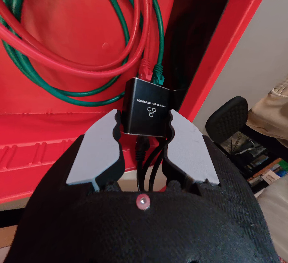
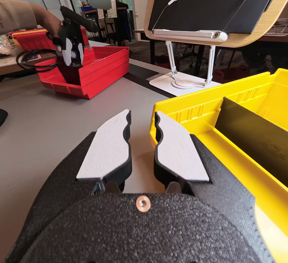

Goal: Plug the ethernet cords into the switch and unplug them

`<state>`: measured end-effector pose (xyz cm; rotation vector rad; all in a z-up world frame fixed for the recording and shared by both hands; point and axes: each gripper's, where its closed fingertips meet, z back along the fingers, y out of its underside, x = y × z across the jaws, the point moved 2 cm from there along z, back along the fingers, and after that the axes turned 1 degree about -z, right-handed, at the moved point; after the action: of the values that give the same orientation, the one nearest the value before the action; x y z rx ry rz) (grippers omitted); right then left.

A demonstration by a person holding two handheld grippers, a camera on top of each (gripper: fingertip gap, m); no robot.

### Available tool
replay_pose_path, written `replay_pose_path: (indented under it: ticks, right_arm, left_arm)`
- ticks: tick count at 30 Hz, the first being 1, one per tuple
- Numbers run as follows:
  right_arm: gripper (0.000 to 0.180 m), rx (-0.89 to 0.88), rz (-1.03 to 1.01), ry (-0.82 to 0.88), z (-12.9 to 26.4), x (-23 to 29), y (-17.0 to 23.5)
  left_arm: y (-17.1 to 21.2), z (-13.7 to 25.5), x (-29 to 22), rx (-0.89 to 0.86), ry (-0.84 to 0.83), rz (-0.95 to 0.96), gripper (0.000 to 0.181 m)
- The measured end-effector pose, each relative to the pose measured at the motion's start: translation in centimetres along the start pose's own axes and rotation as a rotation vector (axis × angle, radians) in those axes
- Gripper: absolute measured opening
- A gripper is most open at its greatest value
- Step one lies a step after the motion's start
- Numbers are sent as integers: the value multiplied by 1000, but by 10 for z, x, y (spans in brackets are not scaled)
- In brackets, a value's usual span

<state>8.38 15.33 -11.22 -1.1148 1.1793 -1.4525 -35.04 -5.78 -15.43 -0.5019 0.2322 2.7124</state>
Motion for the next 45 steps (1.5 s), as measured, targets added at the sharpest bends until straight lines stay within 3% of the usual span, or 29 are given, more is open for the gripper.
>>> replay_pose_path:
  ticks: [9, 10, 19, 23, 27, 30, 35, 40, 43, 45]
  right_arm:
    - [28, -46, -11, 20, 9, -6, -11]
    - [28, -54, -9, 21, 10, -6, -14]
    - [27, -76, 52, -5, 9, 16, -30]
    - [27, -105, 82, -44, 3, 36, -45]
    - [26, -120, 144, -149, -15, 84, -70]
    - [28, -139, 147, -281, -33, 132, -93]
    - [37, -227, 103, -396, -47, 191, -145]
    - [48, -234, -59, -392, -53, 189, -155]
    - [29, -222, -161, -427, -54, 174, -142]
    - [27, -180, -210, -455, -53, 165, -134]
  left_arm:
    - [-2, 75, -22, -489, -128, -106, 55]
    - [-1, 88, -27, -565, -146, -129, 29]
    - [29, 134, -58, -932, -257, -181, 27]
    - [27, 163, -94, -1184, -313, -250, 27]
    - [16, 191, -153, -1510, -216, -337, 27]
    - [1, 205, -198, -1771, -51, -390, 27]
    - [-42, 195, -263, -2015, 245, -495, 26]
    - [-107, 135, -302, -1957, 314, -512, 26]
    - [-134, 107, -311, -1914, 306, -518, 26]
    - [-142, 98, -308, -1884, 282, -498, 26]
